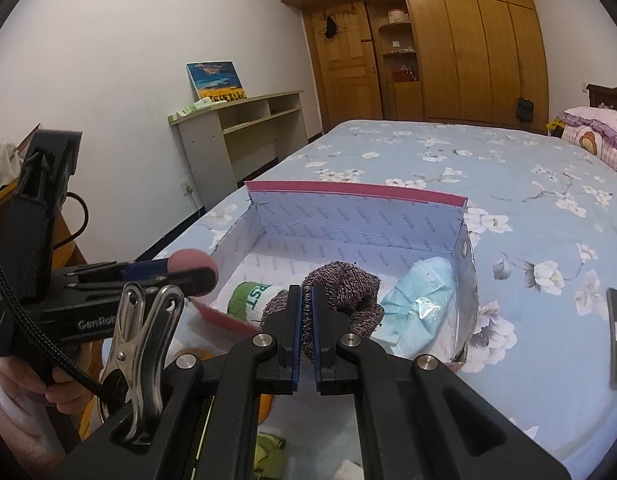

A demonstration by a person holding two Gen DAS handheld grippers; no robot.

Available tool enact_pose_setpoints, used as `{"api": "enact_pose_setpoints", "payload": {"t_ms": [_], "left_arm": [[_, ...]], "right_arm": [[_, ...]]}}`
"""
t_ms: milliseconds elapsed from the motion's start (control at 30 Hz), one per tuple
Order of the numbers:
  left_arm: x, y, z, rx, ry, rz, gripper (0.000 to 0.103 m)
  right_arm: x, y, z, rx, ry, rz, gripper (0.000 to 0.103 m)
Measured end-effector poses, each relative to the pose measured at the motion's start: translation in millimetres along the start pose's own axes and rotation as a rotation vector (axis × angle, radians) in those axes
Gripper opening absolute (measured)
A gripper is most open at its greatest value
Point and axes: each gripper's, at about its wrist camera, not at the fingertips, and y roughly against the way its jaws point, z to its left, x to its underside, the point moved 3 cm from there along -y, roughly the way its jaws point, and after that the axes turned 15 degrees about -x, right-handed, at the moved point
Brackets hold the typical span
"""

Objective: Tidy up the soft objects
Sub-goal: 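Place the grey sock and pink sponge into the box and release both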

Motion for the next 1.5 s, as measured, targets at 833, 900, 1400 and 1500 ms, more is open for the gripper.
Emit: {"api": "enact_pose_setpoints", "payload": {"t_ms": [833, 900, 1400, 1500], "left_arm": [[-25.4, -91.2, -31.5, -0.056, -0.008, 0.041, 0.052], [-23.1, -100.2, -32.7, -0.064, -0.012, 0.061, 0.052], [-19.7, -109.6, -35.4, -0.088, -0.043, 0.082, 0.056], [-18.8, -109.8, -34.1, -0.102, -0.038, 0.093, 0.056]], "right_arm": [[15.2, -55.8, -41.0, -0.030, -0.097, 0.048, 0.006], [19.0, -59.2, -42.6, -0.029, -0.100, 0.060, 0.006], [31.8, -63.5, -43.1, -0.032, -0.104, 0.090, 0.006], [31.9, -60.2, -38.5, -0.036, -0.081, 0.080, 0.011]]}}
